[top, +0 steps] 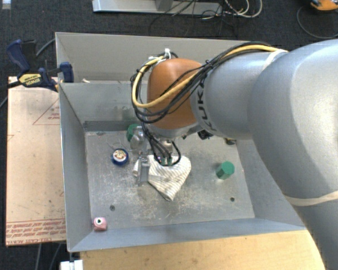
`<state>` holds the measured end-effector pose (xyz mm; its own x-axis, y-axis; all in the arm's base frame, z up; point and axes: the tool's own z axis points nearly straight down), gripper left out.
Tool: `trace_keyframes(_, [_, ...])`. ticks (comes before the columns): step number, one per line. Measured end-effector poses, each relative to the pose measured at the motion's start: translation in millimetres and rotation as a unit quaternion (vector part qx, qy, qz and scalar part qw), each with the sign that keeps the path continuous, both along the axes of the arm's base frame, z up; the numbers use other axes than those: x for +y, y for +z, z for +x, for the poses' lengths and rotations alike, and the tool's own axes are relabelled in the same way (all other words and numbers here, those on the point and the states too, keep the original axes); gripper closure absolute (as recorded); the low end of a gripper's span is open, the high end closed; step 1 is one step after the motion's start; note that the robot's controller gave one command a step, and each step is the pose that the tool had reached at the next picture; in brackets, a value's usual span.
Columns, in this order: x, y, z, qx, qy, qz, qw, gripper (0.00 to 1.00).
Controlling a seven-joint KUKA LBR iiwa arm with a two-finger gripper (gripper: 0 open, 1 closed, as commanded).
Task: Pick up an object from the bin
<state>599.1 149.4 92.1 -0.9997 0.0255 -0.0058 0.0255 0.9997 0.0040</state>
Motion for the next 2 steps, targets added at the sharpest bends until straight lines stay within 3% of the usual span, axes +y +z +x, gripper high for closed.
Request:
trace_keyframes(1, [-35.1, -21.5, 4.8, 0.0033, -0.009, 0.000, 1.0000, 1.00])
trace_keyframes(2, [-35.2, -21.5, 4.8, 0.0033, -0.009, 0.000, 0.9999, 1.00])
